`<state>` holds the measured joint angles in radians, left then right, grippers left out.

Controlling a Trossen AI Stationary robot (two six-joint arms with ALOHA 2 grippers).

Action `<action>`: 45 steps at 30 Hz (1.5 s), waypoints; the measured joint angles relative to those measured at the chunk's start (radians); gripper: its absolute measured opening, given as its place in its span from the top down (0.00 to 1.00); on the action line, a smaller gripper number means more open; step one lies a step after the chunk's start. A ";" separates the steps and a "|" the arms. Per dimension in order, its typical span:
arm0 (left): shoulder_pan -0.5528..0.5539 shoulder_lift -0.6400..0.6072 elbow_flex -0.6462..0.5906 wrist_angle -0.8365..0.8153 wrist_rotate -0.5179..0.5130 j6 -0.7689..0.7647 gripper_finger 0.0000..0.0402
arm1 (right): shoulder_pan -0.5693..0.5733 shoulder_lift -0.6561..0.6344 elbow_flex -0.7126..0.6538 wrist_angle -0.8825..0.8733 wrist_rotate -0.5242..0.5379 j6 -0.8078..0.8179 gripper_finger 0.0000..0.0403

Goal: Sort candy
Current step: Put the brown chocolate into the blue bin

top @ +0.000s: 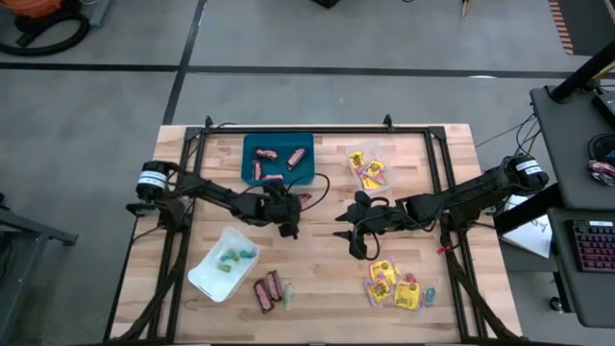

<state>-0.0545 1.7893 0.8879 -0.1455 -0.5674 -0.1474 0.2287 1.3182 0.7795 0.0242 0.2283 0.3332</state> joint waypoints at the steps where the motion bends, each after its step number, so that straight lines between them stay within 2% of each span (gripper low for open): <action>1: 0.004 0.000 0.000 0.000 0.000 0.000 0.42 | 0.000 0.000 0.000 0.000 0.000 0.000 0.50; 8: 0.020 0.000 0.000 0.000 0.000 0.000 0.46 | 0.000 0.000 0.000 0.000 0.000 0.000 0.50; 20: 0.027 0.000 0.000 0.002 0.019 0.000 0.81 | 0.000 0.000 0.000 -0.002 0.000 0.000 0.50; 26: 0.025 -0.002 0.000 0.000 0.022 0.000 0.93 | 0.000 0.000 0.000 -0.012 0.000 0.003 0.50; 35: 0.007 -0.068 0.064 -0.110 0.106 0.024 0.95 | 0.001 0.000 0.000 -0.021 0.000 0.018 0.50; 45: 0.011 -0.274 0.175 -0.381 0.106 0.209 0.95 | 0.004 0.000 0.000 -0.021 0.000 0.020 0.50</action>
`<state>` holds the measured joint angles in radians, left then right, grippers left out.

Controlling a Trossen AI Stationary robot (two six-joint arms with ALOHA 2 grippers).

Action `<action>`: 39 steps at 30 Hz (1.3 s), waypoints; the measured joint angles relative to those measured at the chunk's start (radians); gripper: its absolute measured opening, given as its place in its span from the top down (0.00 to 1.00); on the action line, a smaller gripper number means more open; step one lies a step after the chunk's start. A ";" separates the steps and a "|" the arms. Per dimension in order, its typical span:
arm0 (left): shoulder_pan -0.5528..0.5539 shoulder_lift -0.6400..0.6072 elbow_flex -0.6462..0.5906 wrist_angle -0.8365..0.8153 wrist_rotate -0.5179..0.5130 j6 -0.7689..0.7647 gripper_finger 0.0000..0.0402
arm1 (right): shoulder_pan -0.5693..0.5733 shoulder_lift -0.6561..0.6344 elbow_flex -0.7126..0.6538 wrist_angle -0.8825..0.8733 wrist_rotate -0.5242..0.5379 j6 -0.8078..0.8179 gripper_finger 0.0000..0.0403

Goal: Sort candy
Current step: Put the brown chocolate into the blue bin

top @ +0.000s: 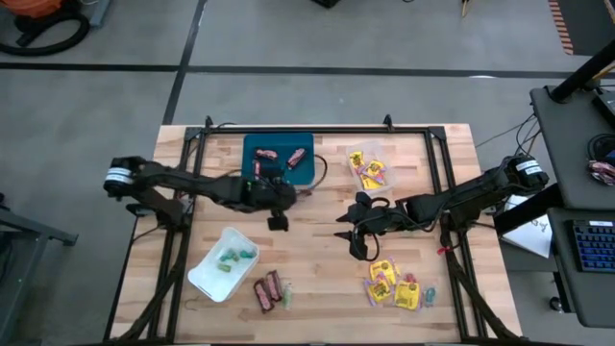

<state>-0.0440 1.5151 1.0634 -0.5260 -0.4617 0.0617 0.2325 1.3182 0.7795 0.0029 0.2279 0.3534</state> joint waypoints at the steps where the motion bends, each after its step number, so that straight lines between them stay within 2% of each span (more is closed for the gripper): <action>1: 0.009 -0.019 0.006 -0.016 0.000 0.025 0.95 | 0.001 0.000 0.000 0.000 0.000 0.003 0.50; 6: 0.084 -0.087 0.015 -0.056 0.000 0.161 0.95 | 0.003 0.000 0.000 0.000 0.000 0.018 0.50; 12: 0.222 -0.102 0.010 -0.069 0.004 0.314 0.95 | 0.011 0.000 0.000 -0.005 0.000 0.043 0.50; 19: 0.392 -0.070 0.010 -0.067 0.170 0.431 0.95 | 0.020 0.000 0.000 -0.006 0.000 0.067 0.50; 24: 0.475 -0.038 0.010 -0.067 0.194 0.445 0.95 | 0.034 0.000 0.000 -0.006 0.000 0.082 0.50; 30: 0.510 0.002 0.010 -0.065 0.196 0.419 0.94 | 0.046 0.000 0.000 -0.006 0.000 0.101 0.50; 39: 0.511 0.021 0.010 -0.050 0.194 0.400 0.77 | 0.047 0.000 0.000 -0.007 0.000 0.114 0.50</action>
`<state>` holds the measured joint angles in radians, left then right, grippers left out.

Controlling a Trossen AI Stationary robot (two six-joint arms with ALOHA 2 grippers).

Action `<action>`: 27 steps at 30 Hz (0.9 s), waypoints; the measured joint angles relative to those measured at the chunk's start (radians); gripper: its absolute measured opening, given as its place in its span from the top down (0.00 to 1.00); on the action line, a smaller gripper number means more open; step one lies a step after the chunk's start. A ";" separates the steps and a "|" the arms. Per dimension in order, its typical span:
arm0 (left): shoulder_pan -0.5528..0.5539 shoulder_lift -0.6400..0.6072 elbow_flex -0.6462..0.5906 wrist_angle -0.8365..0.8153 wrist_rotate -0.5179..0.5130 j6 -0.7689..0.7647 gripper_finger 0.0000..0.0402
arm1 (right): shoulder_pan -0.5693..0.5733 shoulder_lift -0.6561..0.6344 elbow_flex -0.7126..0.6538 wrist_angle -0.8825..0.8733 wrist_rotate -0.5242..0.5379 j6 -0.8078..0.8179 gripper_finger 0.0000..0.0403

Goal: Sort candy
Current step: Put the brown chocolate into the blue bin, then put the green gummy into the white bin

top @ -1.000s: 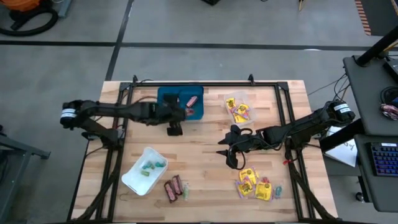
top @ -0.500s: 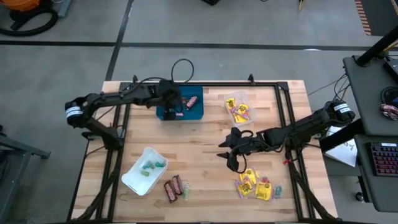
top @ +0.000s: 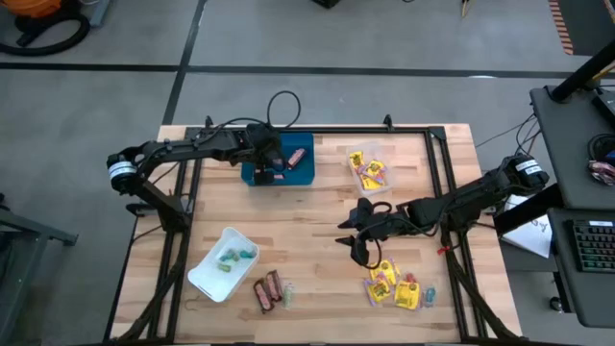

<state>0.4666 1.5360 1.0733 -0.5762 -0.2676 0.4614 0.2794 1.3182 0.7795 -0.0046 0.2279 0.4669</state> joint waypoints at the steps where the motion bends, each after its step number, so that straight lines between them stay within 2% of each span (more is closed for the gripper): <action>1: 0.000 0.000 0.000 0.000 0.000 0.000 0.75 | 0.000 0.000 0.000 0.000 0.000 0.006 0.50; 7: -0.005 0.000 0.020 -0.037 -0.009 -0.059 0.67 | 0.000 0.000 0.000 -0.002 0.000 0.052 0.50; 13: -0.056 -0.029 0.049 -0.110 0.024 -0.180 0.67 | 0.000 0.000 0.000 -0.052 -0.014 0.151 0.50; 17: -0.135 -0.054 0.049 -0.099 0.101 -0.240 0.69 | 0.000 0.000 0.000 -0.114 -0.056 0.246 0.50; 27: -0.416 -0.071 0.047 0.014 0.102 -0.352 0.72 | 0.002 0.000 0.048 -0.466 -0.141 0.501 0.50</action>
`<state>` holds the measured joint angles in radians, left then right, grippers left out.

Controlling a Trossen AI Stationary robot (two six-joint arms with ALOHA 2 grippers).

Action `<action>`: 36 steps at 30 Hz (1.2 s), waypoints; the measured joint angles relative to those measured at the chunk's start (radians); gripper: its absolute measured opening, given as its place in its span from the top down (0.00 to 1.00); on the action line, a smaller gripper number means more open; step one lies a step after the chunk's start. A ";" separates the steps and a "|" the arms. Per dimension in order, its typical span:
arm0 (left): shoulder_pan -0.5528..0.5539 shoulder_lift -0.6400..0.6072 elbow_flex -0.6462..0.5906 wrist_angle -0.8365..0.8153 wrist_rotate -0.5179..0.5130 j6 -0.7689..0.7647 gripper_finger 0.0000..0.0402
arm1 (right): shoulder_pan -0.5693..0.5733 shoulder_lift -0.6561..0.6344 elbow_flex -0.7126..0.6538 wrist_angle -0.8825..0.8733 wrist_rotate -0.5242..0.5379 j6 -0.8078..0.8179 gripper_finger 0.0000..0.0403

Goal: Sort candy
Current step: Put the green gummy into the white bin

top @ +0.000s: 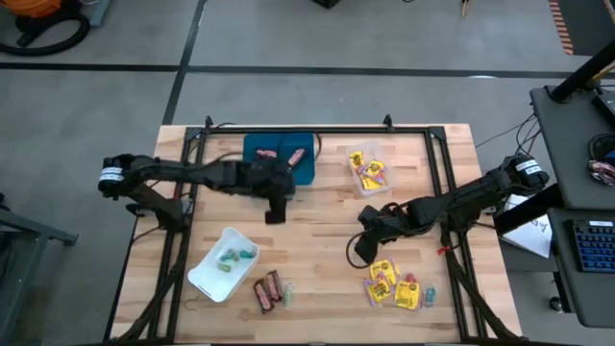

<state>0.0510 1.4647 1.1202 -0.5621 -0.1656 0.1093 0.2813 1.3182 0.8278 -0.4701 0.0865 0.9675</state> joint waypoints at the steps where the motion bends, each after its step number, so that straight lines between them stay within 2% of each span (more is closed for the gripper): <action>1: -0.028 0.000 0.000 0.005 -0.003 -0.007 0.72 | 0.000 0.000 0.012 -0.057 -0.007 0.029 0.50; 7: -0.157 0.000 -0.001 0.012 -0.092 -0.052 0.72 | 0.000 0.000 0.068 -0.511 -0.008 0.210 0.50; 12: -0.216 -0.006 -0.001 -0.006 -0.166 -0.079 0.72 | 0.000 0.000 0.045 -0.775 -0.009 0.282 0.50; 15: -0.228 -0.012 -0.001 -0.006 -0.167 -0.099 0.72 | 0.000 0.000 0.011 -0.782 -0.052 0.288 0.50; 18: -0.239 -0.015 -0.001 -0.006 -0.167 -0.111 0.72 | 0.000 0.000 -0.020 -0.750 -0.087 0.221 0.50; 24: -0.260 -0.018 -0.001 0.005 -0.166 -0.110 0.72 | -0.004 0.001 -0.054 -0.696 -0.075 -0.001 0.50; 36: -0.262 -0.018 -0.001 0.011 -0.166 -0.120 0.72 | -0.032 0.128 -0.061 -0.685 -0.082 -0.190 0.50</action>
<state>-0.2108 1.4467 1.1191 -0.5510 -0.3313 -0.0105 0.2490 1.4462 0.7670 -1.1547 0.0046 0.7774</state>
